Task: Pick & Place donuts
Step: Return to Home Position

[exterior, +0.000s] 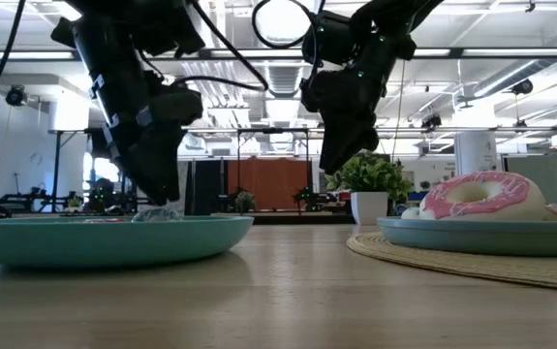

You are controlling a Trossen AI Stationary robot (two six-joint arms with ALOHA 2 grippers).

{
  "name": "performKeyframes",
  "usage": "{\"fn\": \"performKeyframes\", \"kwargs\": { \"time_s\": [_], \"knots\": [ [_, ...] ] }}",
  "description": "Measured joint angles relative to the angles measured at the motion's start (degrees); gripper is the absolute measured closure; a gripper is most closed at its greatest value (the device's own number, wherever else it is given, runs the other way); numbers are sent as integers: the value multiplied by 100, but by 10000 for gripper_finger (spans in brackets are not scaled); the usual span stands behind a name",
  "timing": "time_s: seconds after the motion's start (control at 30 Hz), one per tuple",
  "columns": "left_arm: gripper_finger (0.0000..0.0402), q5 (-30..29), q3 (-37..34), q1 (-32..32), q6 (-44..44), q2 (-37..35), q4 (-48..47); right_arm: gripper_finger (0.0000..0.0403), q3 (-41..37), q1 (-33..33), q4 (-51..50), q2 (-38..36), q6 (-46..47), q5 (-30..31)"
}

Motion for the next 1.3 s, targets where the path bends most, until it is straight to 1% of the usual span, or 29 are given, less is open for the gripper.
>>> {"fn": "performKeyframes", "kwargs": {
  "time_s": [0.07, 0.13, 0.3, 0.47, 0.53, 0.63, 0.77, 0.87, 0.93, 0.97, 1.07, 1.17, 1.23, 1.3],
  "knots": [
    [269, 4, 9, -26, 180, -80, 5, 296, -2, 0, 63, 0, 44, -486],
    [269, 18, 15, -80, 374, -199, 31, 296, -9, 7, 151, 0, 159, -766],
    [269, 33, -11, -302, 501, -376, -4, 296, -49, 3, 242, 0, 405, -796],
    [269, 47, -20, -476, -95, -520, 1, 296, -63, 11, 249, 0, 422, -797],
    [269, 82, -20, -543, -230, -699, 119, 296, -63, 20, 268, -45, 339, -795],
    [269, 172, -20, -661, -46, -1058, 521, 296, -63, 37, 478, -284, 155, -794],
    [269, 175, -28, -647, 389, -1547, 909, 296, -129, 42, 627, -835, -186, -795],
    [269, 180, -112, -511, 685, -1789, 1134, 301, -400, 42, 745, -1391, -302, -726],
    [269, 292, -279, -376, 853, -1952, 1309, 305, -697, 46, 833, -1894, -274, -439],
    [269, 416, -382, -295, 936, -2009, 1556, 307, -886, 54, 852, -2170, -220, -272],
    [269, 932, -799, 17, 1131, -2176, 2299, 314, -1461, 129, 863, -3005, 99, 324],
    [269, 1442, -1170, 375, 1323, -2286, 3146, 319, -1945, 212, 840, -3821, 418, 735],
    [269, 1479, -1317, 598, 1424, -2386, 3374, 321, -2213, 229, 806, -4343, 445, 861],
    [269, 1346, -1357, 815, 1472, -2512, 3188, 321, -2431, 229, 743, -4791, 422, 881]
  ]
}}
